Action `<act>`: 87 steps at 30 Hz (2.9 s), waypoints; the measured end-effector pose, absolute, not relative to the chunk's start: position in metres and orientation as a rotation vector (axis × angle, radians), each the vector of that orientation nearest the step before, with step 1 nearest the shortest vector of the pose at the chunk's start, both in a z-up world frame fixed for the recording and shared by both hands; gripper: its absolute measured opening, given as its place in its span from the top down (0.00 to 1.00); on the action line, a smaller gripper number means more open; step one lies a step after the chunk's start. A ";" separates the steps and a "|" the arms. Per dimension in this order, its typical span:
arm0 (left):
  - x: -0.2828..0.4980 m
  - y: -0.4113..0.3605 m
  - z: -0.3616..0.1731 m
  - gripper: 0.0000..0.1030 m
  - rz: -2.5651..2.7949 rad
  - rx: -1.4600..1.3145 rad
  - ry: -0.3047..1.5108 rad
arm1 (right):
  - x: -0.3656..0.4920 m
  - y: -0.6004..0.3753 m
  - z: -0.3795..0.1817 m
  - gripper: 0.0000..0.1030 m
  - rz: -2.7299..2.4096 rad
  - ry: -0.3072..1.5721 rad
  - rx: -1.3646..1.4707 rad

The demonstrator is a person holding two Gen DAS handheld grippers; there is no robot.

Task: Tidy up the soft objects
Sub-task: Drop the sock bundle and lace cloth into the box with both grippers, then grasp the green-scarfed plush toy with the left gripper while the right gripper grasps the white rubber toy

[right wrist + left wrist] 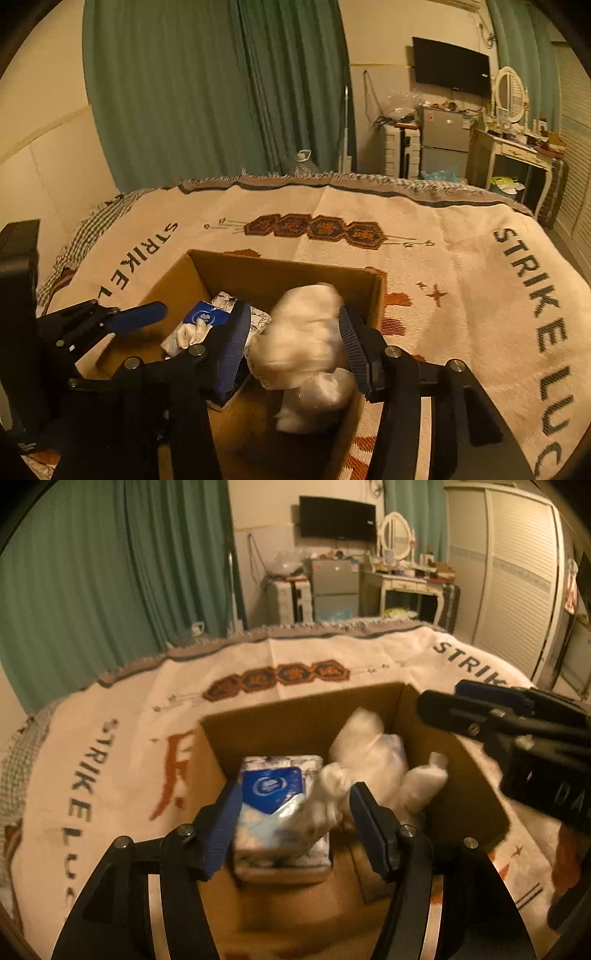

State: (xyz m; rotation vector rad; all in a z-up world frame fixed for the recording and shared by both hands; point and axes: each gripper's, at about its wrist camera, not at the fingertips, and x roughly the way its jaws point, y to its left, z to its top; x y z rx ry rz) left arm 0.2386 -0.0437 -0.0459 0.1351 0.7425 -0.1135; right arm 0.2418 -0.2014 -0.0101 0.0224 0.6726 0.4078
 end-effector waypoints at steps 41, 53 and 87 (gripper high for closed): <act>0.120 0.015 -0.121 0.11 -0.072 0.094 0.769 | 0.107 -0.180 -0.080 0.00 0.297 0.762 -0.013; 0.136 0.003 -0.167 0.39 -0.140 0.092 0.937 | 0.115 -0.181 -0.134 0.00 0.283 0.856 -0.013; 0.088 0.007 -0.127 0.54 -0.163 0.019 0.832 | 0.071 -0.151 -0.124 0.73 0.415 0.832 -0.038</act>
